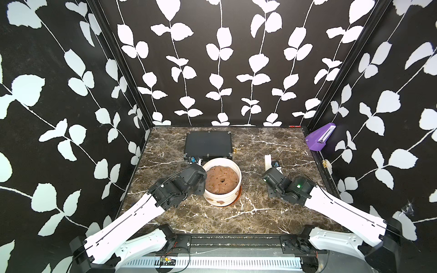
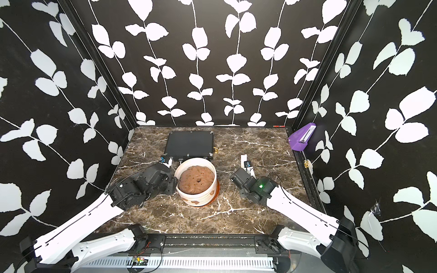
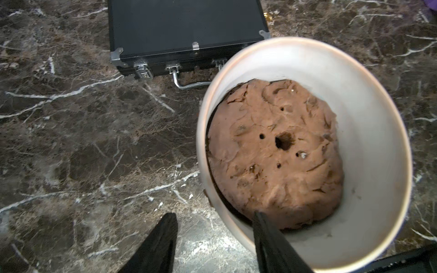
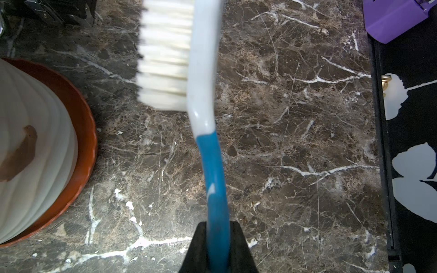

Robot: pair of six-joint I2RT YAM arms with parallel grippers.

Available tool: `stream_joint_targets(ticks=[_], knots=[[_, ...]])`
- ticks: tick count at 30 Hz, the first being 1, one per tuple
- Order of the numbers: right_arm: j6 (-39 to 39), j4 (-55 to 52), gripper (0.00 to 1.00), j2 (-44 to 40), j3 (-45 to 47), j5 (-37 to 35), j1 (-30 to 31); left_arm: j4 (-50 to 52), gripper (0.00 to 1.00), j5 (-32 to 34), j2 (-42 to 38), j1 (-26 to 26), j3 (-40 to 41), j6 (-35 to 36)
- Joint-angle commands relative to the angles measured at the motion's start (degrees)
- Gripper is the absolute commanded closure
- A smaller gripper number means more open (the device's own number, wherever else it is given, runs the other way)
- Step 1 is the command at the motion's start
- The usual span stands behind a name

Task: Scrub the dried mud off the ceramic pot
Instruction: Rotate the pot at the center of the board.

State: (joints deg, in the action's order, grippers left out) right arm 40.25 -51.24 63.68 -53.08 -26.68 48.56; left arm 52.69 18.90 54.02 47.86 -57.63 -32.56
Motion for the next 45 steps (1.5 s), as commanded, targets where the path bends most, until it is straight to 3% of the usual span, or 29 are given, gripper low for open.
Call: stream_joint_targets(ticks=[1, 5, 11, 13, 17, 25, 31, 35, 45], knots=[[-0.32, 2.21, 1.0, 0.06, 0.34, 0.96, 0.14, 1.22, 0.48, 2.13, 1.46, 0.14, 0.32, -0.97], [-0.09, 4.57, 1.0, 0.08, 1.39, 3.26, 0.22, -2.81, 0.64, 2.48, 3.37, 0.15, 0.05, -0.71], [0.62, 4.98, 1.0, -0.1, 2.56, 3.59, 1.34, -4.43, 0.73, 1.99, 7.49, 0.14, -1.2, -0.76], [0.36, 5.0, 1.0, -1.0, 2.82, 3.6, 1.84, -4.18, 0.72, 2.38, 7.2, 0.13, -1.19, -1.16], [-1.13, 6.41, 1.0, -1.87, 4.29, 3.93, 3.26, -3.55, 0.6, 5.09, 6.63, 0.06, -0.8, -0.22], [-0.11, 7.37, 1.0, -1.0, 4.68, 2.86, 5.3, -1.8, 0.62, 5.42, 9.75, -0.05, -0.6, -0.04], [0.25, 8.31, 1.0, -2.32, 5.52, 2.94, 5.95, -5.42, 0.88, 5.62, 10.99, -0.13, 0.62, 1.95], [0.42, 9.46, 1.0, -3.17, 6.77, 3.89, 6.03, -8.82, 1.0, 7.32, 12.75, -0.22, -0.36, 5.87], [1.31, 10.02, 1.0, -4.1, 8.51, 4.12, 6.93, -16.63, 1.0, 10.65, 21.89, -0.67, -4.69, 15.85]])
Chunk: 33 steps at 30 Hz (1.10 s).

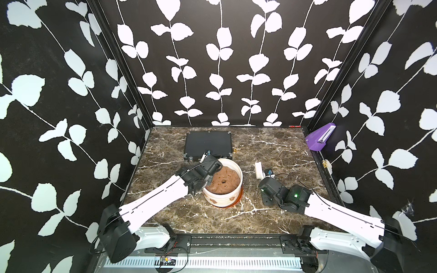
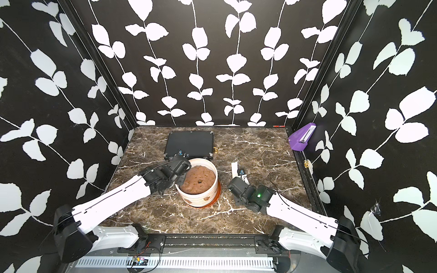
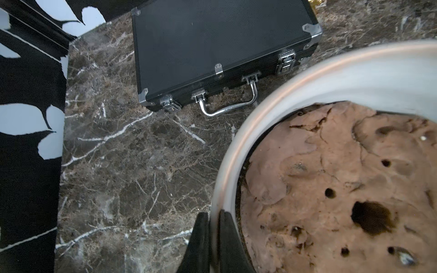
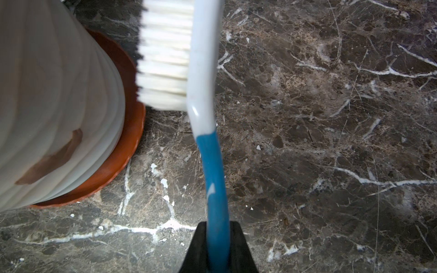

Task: Scrub the dried mud off the ceramic pot
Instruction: Rotate the pot at the center of the board, then brush off the soil from the pot.

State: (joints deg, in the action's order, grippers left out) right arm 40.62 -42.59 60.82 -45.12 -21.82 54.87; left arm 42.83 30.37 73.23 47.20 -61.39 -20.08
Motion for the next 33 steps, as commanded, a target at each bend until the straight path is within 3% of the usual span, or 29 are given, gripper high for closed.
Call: stream_joint_targets(ticks=[1, 9, 11, 14, 22, 28, 33], knots=[[1.06, 1.29, 1.0, -1.31, 0.73, -0.9, 0.69, -7.54, 1.0, -0.69, 3.51, -0.08, -1.52, 3.86], [1.79, 1.36, 1.0, -2.79, 1.23, -0.78, 0.95, -12.79, 1.0, 5.8, 10.9, -0.26, -6.72, 13.07], [2.2, 1.45, 1.0, -2.7, 1.35, -0.55, 0.94, -11.79, 0.9, 4.55, 10.99, -0.22, -8.52, 13.86], [3.51, 1.11, 1.0, -1.43, 1.38, -0.66, 0.94, -10.83, 0.76, 2.13, 7.81, -0.25, -8.89, 12.58], [8.41, 4.32, 1.0, 4.19, 0.86, 3.48, 1.3, -4.39, 0.65, -8.27, -5.31, 1.53, -2.53, 5.46], [15.28, 5.84, 1.0, 8.74, -1.24, 4.18, 6.88, -6.02, 0.55, -16.16, -12.78, 2.37, 6.51, 0.34], [19.74, 4.91, 1.0, 11.78, -1.71, 3.03, 9.69, -7.57, 0.53, -14.06, -12.75, 2.33, 7.46, -0.64]])
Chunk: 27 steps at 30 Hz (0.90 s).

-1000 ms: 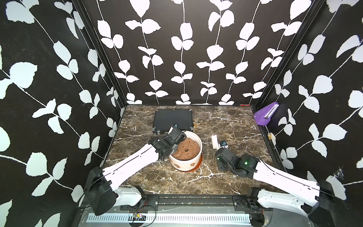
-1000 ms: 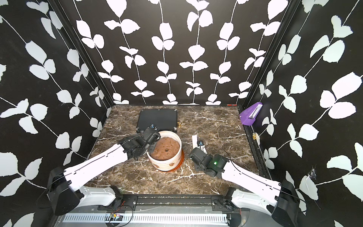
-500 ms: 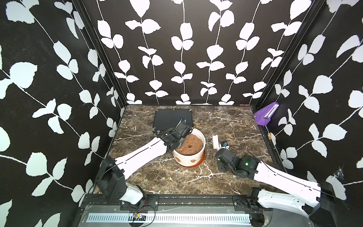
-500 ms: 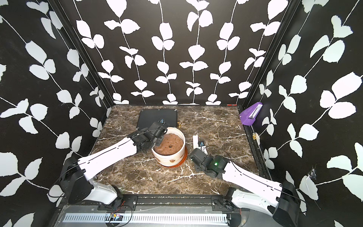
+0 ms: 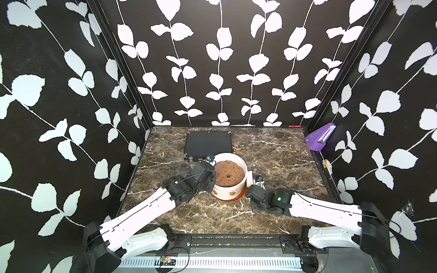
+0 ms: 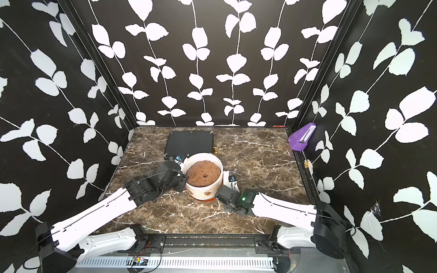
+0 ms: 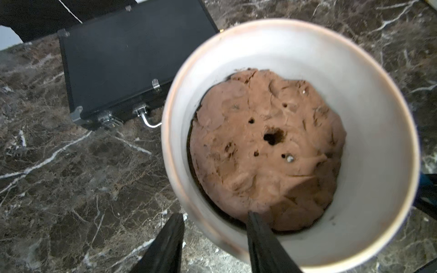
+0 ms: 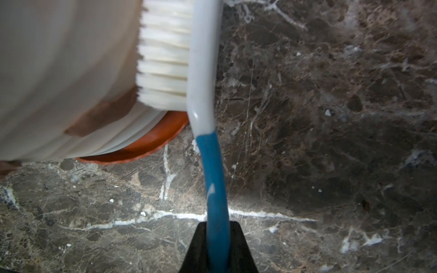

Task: Scrub the dried mud off the ceramic pot
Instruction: Brush off the soil from the pot.

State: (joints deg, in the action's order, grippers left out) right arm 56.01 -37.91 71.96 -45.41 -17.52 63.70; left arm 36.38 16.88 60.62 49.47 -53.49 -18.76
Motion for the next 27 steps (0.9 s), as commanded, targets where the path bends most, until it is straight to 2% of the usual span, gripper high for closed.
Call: stream_joint_targets(ticks=[1, 6, 14, 22, 27], knots=[[4.63, 0.02, 1.0, 0.68, -1.57, -1.48, 0.97, -0.87, 0.53, 0.17, 0.56, 0.03, -1.04, -2.1], [4.66, -3.71, 1.0, -0.32, -3.95, -2.95, 1.03, 5.26, 0.55, 5.55, 4.95, -0.67, -4.88, -4.26], [3.35, -3.9, 1.0, -0.95, -5.92, -2.88, 1.16, 7.64, 0.53, 6.69, 3.8, -4.73, -4.51, -7.51], [-2.43, -7.42, 1.0, 2.64, -13.26, -4.92, 1.16, -0.34, 0.58, -2.8, 4.85, -4.99, -1.37, -6.72], [-4.12, -7.8, 1.0, 4.2, -14.86, -4.98, 1.02, -1.17, 0.76, -4.43, 4.37, -5.0, -0.47, -7.5]])
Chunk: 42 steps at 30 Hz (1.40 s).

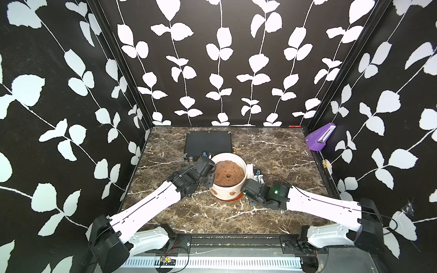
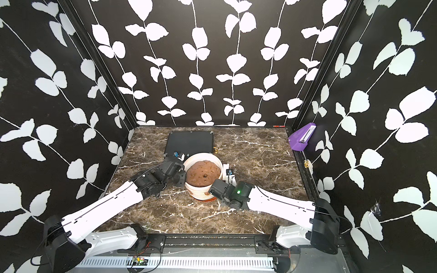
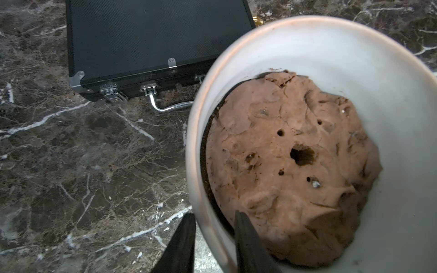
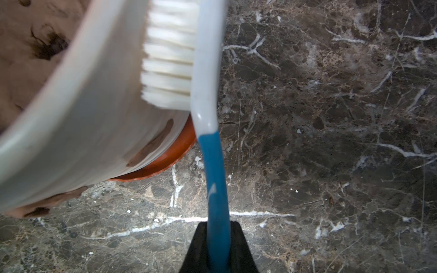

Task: Scrub the dried mud off the ceramic pot
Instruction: Brush off the soil from the pot.

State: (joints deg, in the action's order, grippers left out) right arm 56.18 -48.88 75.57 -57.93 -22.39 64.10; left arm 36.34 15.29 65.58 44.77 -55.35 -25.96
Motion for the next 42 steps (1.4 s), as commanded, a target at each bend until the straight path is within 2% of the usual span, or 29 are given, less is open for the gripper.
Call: stream_joint_targets(ticks=[1, 4, 8, 11, 18, 31, 38, 42], knots=[[-4.32, 3.32, 1.0, 0.81, -2.29, 0.0, 0.6, -1.33, 0.78, -2.78, -0.7, -0.3, 1.53, -0.33], [-3.93, 3.83, 1.0, 1.02, -1.65, 0.72, 0.42, -1.42, 0.86, -3.19, -0.55, -0.27, 1.28, -1.44], [-4.25, 5.94, 1.0, 1.09, -0.81, 2.78, 0.42, -1.65, 1.0, -4.98, -0.05, -0.3, 1.43, -5.49], [-4.94, 5.71, 1.0, 1.67, -1.7, 2.6, 0.26, -1.55, 1.0, -7.15, 0.15, 0.1, 1.86, -10.83], [-7.12, 7.53, 1.0, 3.03, -3.26, 5.23, -1.83, -0.93, 1.0, -5.8, -0.83, 4.55, 3.66, -19.33], [-10.06, 9.14, 1.0, 4.38, -4.0, 8.99, -6.17, -0.86, 1.0, -8.99, -2.86, 7.35, 6.56, -20.41], [-1.45, 8.58, 1.0, -3.96, 5.48, 8.63, -4.23, 4.19, 0.69, -0.12, -3.7, 7.26, -0.69, -16.15], [1.74, 8.28, 1.0, -5.15, 10.0, 8.37, -2.05, 5.01, 0.65, 2.98, -3.13, 6.46, -3.07, -13.43]])
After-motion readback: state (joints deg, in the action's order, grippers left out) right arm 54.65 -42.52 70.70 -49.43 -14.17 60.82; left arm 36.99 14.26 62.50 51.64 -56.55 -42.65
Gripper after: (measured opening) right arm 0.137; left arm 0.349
